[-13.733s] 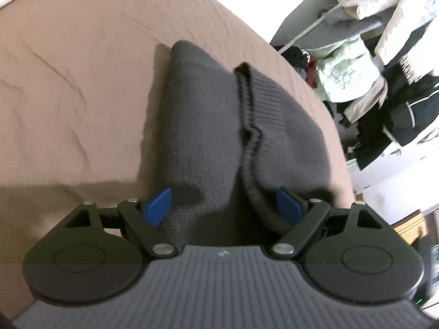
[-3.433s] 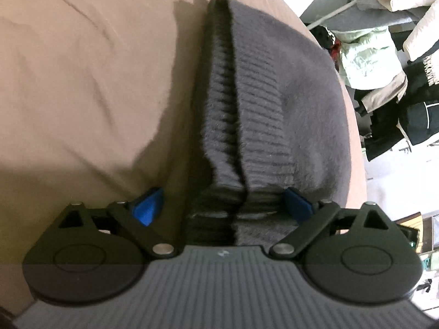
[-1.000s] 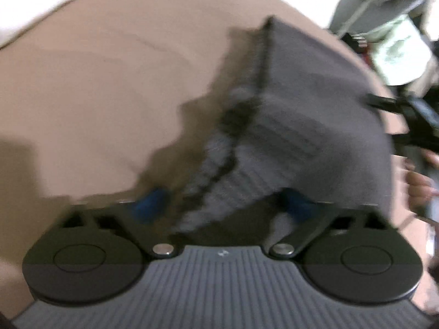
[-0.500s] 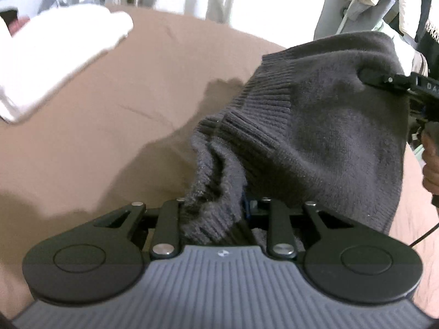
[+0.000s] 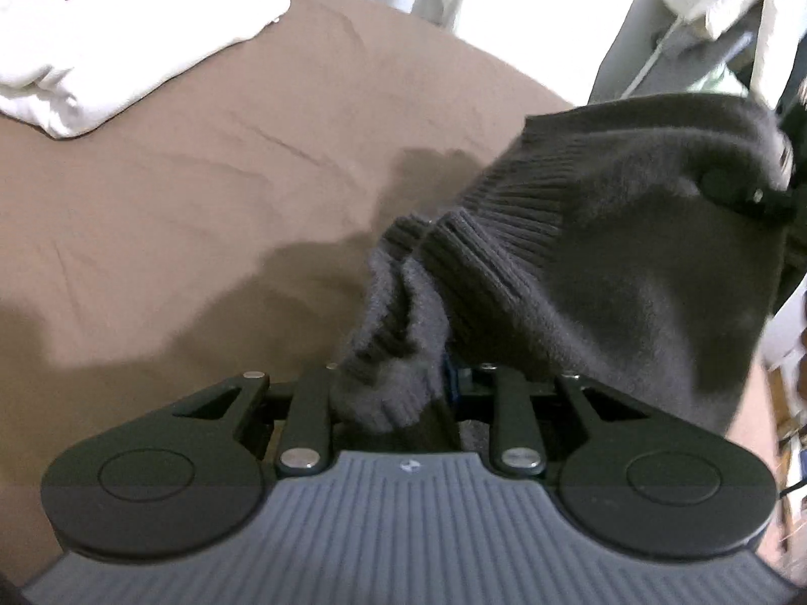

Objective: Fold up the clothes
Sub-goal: 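Lower the sweater onto the folded white cloth and open both grippers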

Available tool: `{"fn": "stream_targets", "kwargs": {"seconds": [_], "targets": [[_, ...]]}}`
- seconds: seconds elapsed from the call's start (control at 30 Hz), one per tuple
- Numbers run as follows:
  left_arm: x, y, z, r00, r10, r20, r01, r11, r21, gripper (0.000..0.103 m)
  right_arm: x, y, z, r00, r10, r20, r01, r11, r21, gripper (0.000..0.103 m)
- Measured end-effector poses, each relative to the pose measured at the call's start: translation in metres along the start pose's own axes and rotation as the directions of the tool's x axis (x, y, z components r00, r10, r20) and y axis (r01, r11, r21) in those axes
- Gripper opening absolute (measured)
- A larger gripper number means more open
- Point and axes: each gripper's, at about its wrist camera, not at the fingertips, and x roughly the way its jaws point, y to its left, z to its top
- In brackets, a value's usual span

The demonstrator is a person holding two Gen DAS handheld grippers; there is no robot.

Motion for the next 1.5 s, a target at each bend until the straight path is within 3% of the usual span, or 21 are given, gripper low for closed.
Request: {"fn": "stream_targets", "kwargs": {"seconds": [0.17, 0.3, 0.4, 0.5, 0.57, 0.6, 0.63, 0.67, 0.7, 0.73, 0.77, 0.8, 0.83, 0.9, 0.97, 1.07, 1.1, 1.2, 1.27, 1.43, 1.5], "targets": [[-0.001, 0.024, 0.017, 0.997, 0.072, 0.032, -0.072, 0.997, -0.003, 0.021, 0.03, 0.006, 0.015, 0.998, 0.065, -0.005, -0.065, 0.998, -0.009, 0.055], [-0.032, 0.055, 0.059, 0.978, 0.156, 0.142, -0.149, 0.987, -0.056, 0.017, 0.07, 0.045, 0.058, 0.983, 0.178, 0.039, -0.173, 0.977, -0.121, 0.055], [-0.082, 0.091, 0.097, 0.922, 0.283, 0.265, -0.272, 0.959, -0.078, 0.007, 0.111, 0.076, 0.111, 0.94, 0.334, 0.074, -0.317, 0.931, -0.181, 0.055], [-0.135, 0.127, 0.149, 0.839, 0.386, 0.385, -0.379, 0.92, -0.095, 0.007, 0.165, 0.112, 0.168, 0.869, 0.485, 0.104, -0.463, 0.868, -0.181, 0.055], [-0.156, 0.153, 0.186, 0.806, 0.417, 0.42, -0.412, 0.905, -0.107, 0.007, 0.209, 0.135, 0.195, 0.827, 0.55, 0.116, -0.532, 0.832, -0.156, 0.055], [-0.157, 0.169, 0.205, 0.81, 0.419, 0.411, -0.409, 0.905, -0.116, 0.009, 0.232, 0.146, 0.205, 0.817, 0.564, 0.121, -0.548, 0.824, -0.144, 0.057], [-0.151, 0.188, 0.223, 0.821, 0.413, 0.393, -0.393, 0.909, -0.135, 0.013, 0.256, 0.153, 0.209, 0.834, 0.537, 0.127, -0.524, 0.843, -0.124, 0.065], [-0.138, 0.21, 0.239, 0.843, 0.398, 0.363, -0.362, 0.917, -0.165, 0.019, 0.284, 0.152, 0.208, 0.874, 0.471, 0.121, -0.466, 0.882, -0.072, 0.068], [-0.122, 0.235, 0.252, 0.846, 0.417, 0.331, -0.358, 0.906, -0.228, 0.045, 0.312, 0.151, 0.207, 0.91, 0.399, 0.108, -0.4, 0.916, -0.017, 0.073], [-0.104, 0.26, 0.256, 0.823, 0.49, 0.288, -0.393, 0.856, -0.335, 0.065, 0.341, 0.149, 0.206, 0.941, 0.325, 0.092, -0.33, 0.943, 0.037, 0.08], [-0.089, 0.28, 0.25, 0.802, 0.551, 0.228, -0.422, 0.795, -0.436, 0.065, 0.365, 0.146, 0.2, 0.968, 0.246, 0.056, -0.25, 0.965, 0.076, 0.08], [-0.078, 0.293, 0.238, 0.805, 0.565, 0.18, -0.416, 0.754, -0.509, 0.062, 0.376, 0.14, 0.19, 0.98, 0.195, 0.049, -0.199, 0.974, 0.112, 0.081], [-0.069, 0.301, 0.217, 0.824, 0.534, 0.186, -0.357, 0.747, -0.561, 0.063, 0.386, 0.133, 0.179, 0.988, 0.146, 0.044, -0.151, 0.977, 0.148, 0.081], [-0.057, 0.304, 0.165, 0.864, 0.421, 0.278, -0.18, 0.772, -0.61, 0.064, 0.385, 0.118, 0.16, 0.981, 0.19, 0.033, -0.193, 0.971, 0.142, 0.081], [-0.044, 0.298, 0.124, 0.874, 0.359, 0.326, -0.094, 0.785, -0.613, 0.065, 0.377, 0.103, 0.146, 0.977, 0.213, 0.009, -0.212, 0.968, 0.136, 0.081], [-0.018, 0.3, 0.108, 0.903, 0.332, 0.274, -0.085, 0.762, -0.642, 0.063, 0.362, 0.081, 0.135, 0.969, 0.246, -0.036, -0.238, 0.959, 0.153, 0.082], [-0.012, 0.299, 0.114, 0.911, 0.31, 0.273, -0.075, 0.774, -0.629, 0.063, 0.36, 0.075, 0.134, 0.966, 0.252, -0.049, -0.241, 0.955, 0.173, 0.083], [-0.009, 0.279, 0.129, 0.898, 0.3, 0.322, -0.079, 0.83, -0.553, 0.066, 0.354, 0.065, 0.13, 0.956, 0.277, -0.095, -0.252, 0.943, 0.217, 0.09], [-0.001, 0.265, 0.135, 0.907, 0.283, 0.311, -0.092, 0.855, -0.51, 0.066, 0.357, 0.071, 0.126, 0.945, 0.298, -0.137, -0.266, 0.941, 0.211, 0.091], [0.004, 0.238, 0.136, 0.919, 0.238, 0.314, -0.078, 0.891, -0.447, 0.066, 0.368, 0.086, 0.109, 0.918, 0.334, -0.213, -0.303, 0.938, 0.167, 0.093], [0.003, 0.233, 0.141, 0.916, 0.245, 0.318, -0.094, 0.902, -0.422, 0.066, 0.377, 0.093, 0.099, 0.924, 0.296, -0.242, -0.276, 0.954, 0.115, 0.094]]}}
